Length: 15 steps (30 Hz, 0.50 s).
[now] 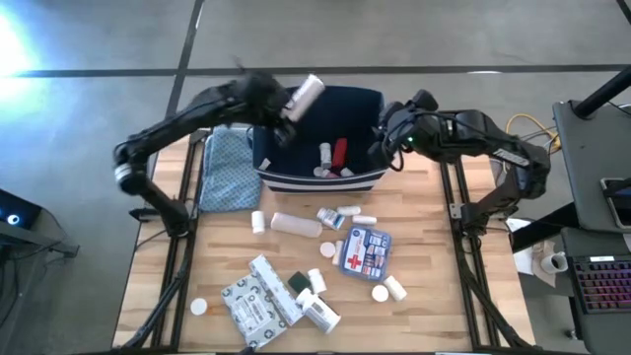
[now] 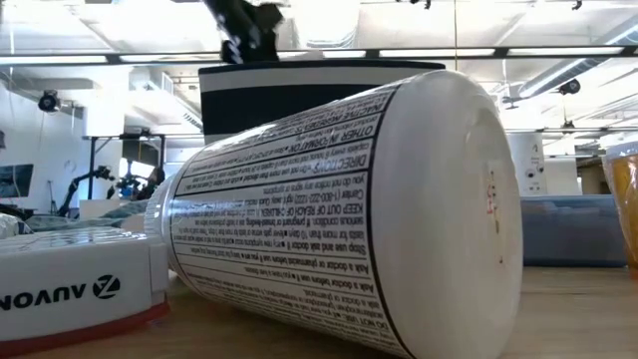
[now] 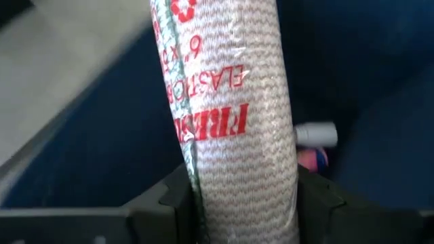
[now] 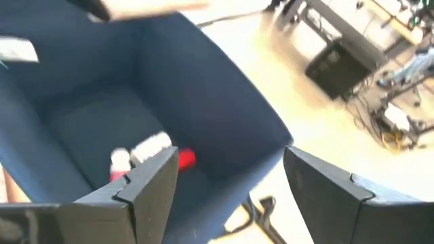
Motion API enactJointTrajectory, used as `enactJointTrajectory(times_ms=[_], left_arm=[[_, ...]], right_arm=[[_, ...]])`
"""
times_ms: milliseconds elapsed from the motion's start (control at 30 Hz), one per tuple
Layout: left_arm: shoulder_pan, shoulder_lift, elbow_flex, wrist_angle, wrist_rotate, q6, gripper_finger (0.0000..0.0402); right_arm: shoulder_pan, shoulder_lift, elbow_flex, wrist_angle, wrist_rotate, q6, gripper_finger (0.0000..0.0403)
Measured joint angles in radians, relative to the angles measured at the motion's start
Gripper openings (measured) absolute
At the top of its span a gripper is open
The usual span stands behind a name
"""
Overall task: Pick & place medical supplies in basket/bin
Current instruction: Put the light brown bandage into the blue bin, then put the white pill bottle into the blue bin
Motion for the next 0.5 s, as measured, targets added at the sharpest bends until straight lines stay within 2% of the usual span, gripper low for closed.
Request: enactJointTrajectory(times_ms=[100,267,400,500], left_arm=[[-0.023,0.091,0.058,-0.072,-0.049,0.061,0.0177],[-0.058,0.171,0.176,-0.197,-0.236,0.119,0.0242],[-0.093,0.141,0.251,-0.305,-0.264,0.149,0.028],[-0.134,0.074,0.275,-0.406,-0.264,0.105,0.029]], right_arm=[[0.0,-0.01,-0.002,-0.111,0.0,0.091,0.026],[0.003,-0.023,-0.022,-0.219,0.049,0.213,0.0266],[0.004,-0.034,-0.07,-0.201,0.056,0.218,0.0272],[0.004,-0.034,-0.106,-0.185,0.056,0.217,0.0275]])
